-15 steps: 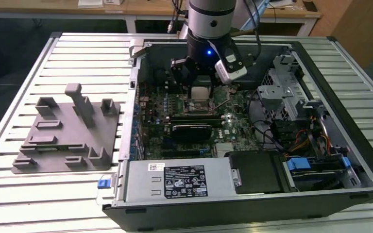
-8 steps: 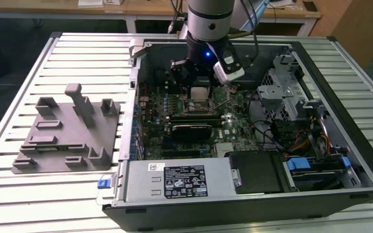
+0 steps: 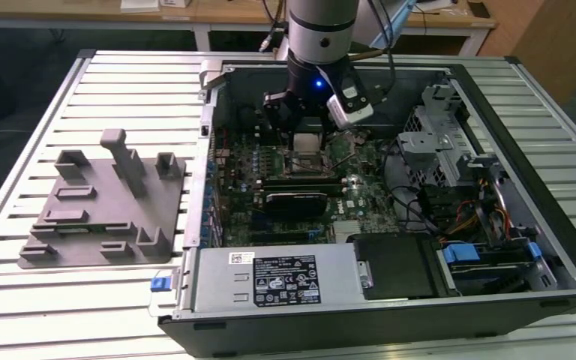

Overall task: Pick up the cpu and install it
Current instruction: 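Pick up the cpu and move it towards the insertion slot, then place the cpu into insertion slot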

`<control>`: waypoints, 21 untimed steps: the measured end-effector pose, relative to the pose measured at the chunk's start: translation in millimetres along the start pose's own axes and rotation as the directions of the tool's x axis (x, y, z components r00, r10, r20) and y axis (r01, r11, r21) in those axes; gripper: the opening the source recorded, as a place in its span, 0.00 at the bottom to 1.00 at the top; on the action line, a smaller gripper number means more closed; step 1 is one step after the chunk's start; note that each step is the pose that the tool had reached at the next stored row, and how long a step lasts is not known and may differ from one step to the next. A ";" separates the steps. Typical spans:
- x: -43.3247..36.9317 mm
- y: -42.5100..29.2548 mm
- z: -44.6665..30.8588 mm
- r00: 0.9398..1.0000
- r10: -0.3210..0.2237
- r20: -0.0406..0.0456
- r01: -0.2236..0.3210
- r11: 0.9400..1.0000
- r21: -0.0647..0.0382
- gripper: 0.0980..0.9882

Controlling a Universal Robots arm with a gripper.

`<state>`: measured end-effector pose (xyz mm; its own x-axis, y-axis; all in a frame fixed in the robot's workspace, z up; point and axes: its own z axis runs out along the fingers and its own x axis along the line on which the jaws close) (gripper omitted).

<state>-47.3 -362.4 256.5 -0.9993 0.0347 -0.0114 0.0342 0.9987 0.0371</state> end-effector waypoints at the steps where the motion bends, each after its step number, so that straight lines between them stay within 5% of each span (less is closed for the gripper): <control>1: 0.1 1.6 1.0 1.000 0.000 0.000 0.000 1.000 0.000 0.50; 9: 0.5 14.5 9.0 1.000 0.000 0.000 0.000 1.000 0.003 0.50; 21: 0.4 16.2 14.2 1.000 0.000 0.000 0.000 1.000 0.007 0.50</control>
<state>-47.0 -345.8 242.9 -0.9993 0.0346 -0.0113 0.0342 0.9989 0.0305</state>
